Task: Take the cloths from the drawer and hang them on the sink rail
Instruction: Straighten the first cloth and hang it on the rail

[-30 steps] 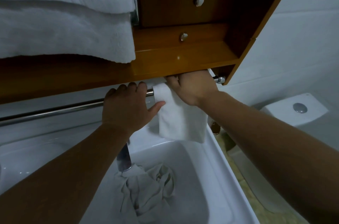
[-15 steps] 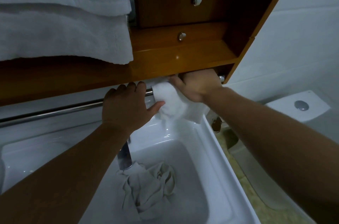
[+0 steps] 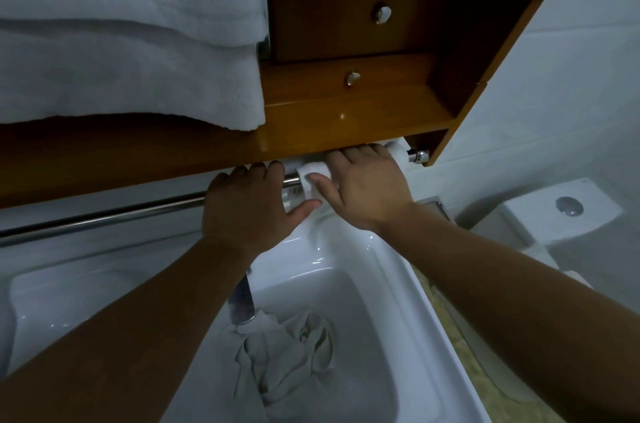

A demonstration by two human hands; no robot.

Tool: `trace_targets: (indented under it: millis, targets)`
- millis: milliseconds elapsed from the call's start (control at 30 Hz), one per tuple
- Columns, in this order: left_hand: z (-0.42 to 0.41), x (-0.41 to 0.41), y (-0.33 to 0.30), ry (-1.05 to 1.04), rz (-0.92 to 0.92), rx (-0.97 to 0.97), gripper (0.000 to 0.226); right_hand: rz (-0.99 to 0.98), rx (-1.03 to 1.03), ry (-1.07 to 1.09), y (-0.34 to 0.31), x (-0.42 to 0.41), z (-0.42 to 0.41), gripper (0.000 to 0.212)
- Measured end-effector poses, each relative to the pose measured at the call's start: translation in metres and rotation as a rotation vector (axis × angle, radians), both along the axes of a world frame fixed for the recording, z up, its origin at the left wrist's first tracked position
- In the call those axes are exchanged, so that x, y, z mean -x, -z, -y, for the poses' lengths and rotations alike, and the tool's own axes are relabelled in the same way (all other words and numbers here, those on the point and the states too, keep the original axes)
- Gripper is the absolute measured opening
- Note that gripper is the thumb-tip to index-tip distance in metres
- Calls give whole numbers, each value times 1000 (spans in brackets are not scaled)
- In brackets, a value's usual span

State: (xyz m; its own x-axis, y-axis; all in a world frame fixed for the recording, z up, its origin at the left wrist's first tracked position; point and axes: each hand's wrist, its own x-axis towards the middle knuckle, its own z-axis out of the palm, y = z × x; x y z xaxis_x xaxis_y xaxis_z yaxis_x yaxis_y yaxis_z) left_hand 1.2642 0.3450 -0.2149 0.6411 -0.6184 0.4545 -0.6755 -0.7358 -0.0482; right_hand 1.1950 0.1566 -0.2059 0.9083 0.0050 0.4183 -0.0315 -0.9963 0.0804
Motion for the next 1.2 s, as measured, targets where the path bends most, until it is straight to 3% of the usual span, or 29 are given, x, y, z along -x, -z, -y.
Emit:
trace_targets:
  millis: [200,300,400,500,600,733,900,967,1100,1200]
  targets:
    - [-1,2,-7,-12,-29,-51,72,-37,-71,124,-13,-28,-14,64]
    - [0,5,-9,-63,-91,-153,87,-59,-212,196,-15,-33,-16,52]
    - [5,5,-21,-163,-277,-250,108,-48,-360,234,-22,-36,-22,41]
    - [7,15,-33,-146,-317,-291,116,-12,-359,240,-30,-30,-25,31]
    - [13,32,-36,-40,-192,-276,111,-4,-296,167,-33,-22,-20,36]
    - [21,18,-36,15,-225,-174,93,-11,-287,109,-33,-16,3,36]
    - [13,-10,-27,146,-224,-302,73,-107,-317,60,-34,-4,25,34]
    - [11,-11,-21,159,-178,-254,69,-140,-259,91,-32,0,31,40]
    - [18,-2,-26,257,-16,23,62,-105,-164,110,-24,3,33,50]
    - [29,6,-30,379,-111,-59,69,-81,-191,102,-20,0,30,45]
